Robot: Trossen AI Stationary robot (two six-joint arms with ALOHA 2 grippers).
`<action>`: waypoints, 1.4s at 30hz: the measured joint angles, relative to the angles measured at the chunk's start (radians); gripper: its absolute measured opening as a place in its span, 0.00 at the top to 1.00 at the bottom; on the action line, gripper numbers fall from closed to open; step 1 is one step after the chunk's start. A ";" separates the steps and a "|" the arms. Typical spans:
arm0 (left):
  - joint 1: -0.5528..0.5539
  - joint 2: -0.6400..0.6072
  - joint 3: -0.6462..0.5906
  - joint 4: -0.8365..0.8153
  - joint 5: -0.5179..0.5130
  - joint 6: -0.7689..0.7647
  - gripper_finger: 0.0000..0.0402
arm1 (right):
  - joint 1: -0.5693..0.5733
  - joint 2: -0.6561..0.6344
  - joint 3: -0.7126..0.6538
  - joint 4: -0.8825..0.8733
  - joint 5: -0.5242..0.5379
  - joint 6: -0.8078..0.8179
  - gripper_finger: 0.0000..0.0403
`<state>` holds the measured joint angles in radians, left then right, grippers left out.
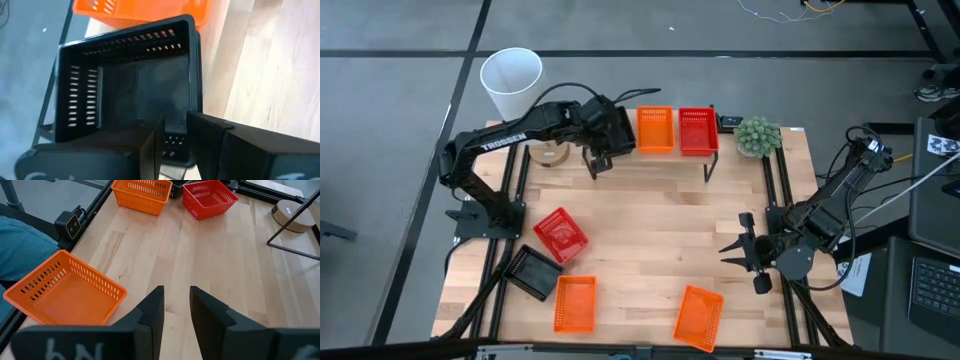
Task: Stack baskets on shelf by color
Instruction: Stack the right black basket on top of the black basket on the shelf
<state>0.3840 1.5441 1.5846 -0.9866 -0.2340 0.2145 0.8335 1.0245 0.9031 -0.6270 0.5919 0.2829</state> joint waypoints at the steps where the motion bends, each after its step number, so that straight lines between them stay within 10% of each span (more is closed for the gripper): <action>1: 0.000 0.003 -0.005 0.001 0.000 -0.001 0.82 | 0.000 0.000 0.000 0.000 0.000 0.000 0.77; 42: 0.103 0.025 -0.030 -0.041 -0.236 0.128 0.82 | 0.000 0.000 0.000 0.000 -0.001 0.000 0.77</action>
<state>0.4870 1.5695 1.5548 -1.0277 -0.4704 0.3423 0.8337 1.0241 0.9031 -0.6273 0.5911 0.2829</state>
